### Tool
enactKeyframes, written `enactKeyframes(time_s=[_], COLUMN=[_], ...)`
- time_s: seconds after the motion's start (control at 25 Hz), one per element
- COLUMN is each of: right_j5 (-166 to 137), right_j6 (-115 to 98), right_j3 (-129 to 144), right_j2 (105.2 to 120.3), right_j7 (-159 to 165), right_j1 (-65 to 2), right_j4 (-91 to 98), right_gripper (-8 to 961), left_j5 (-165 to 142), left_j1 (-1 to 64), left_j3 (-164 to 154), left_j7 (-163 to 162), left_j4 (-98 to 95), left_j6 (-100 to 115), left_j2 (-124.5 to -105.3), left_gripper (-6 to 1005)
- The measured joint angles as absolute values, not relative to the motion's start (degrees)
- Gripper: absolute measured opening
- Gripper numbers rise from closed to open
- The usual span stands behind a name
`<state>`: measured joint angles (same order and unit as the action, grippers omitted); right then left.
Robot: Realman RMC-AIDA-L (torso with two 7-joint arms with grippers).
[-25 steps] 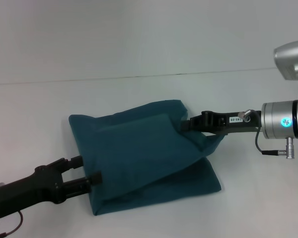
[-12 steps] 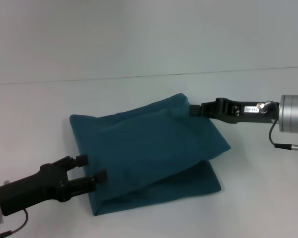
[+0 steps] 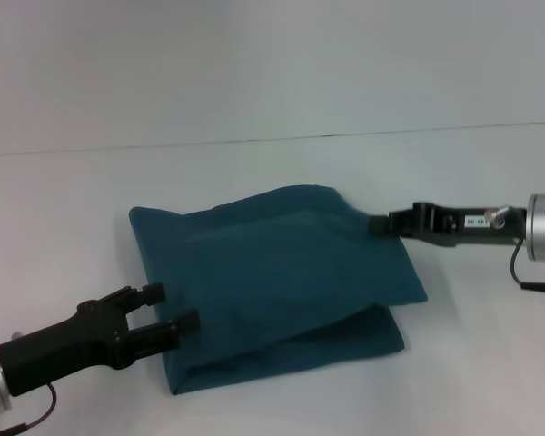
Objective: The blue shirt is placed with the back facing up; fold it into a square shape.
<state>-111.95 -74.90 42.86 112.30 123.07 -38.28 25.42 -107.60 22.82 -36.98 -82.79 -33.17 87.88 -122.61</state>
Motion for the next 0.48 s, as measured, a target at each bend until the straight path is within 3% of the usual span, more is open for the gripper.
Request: enactKeyframes(time_s=[0.36,0.48], right_j5=[-113.94,-113.89], right_j6=[-71.93,-72.50], right_j3=[41.02,38.75], right_j2=[113.58,113.32], right_j7=[117.63,116.61], right_j1=[-35.48,-34.43], right_j4=[26.68,28.00], right_gripper=[12,125], left_j5=[-107.59,-107.57], left_j1=[22.85,22.85], left_j3=[-36.86,-36.31], left_j7=[-82.79,-82.79], left_j4=[-33.13,-33.13], left_j6=[87.89,87.88], left_j2=[-122.60,-122.53], left_gripper=[934,934])
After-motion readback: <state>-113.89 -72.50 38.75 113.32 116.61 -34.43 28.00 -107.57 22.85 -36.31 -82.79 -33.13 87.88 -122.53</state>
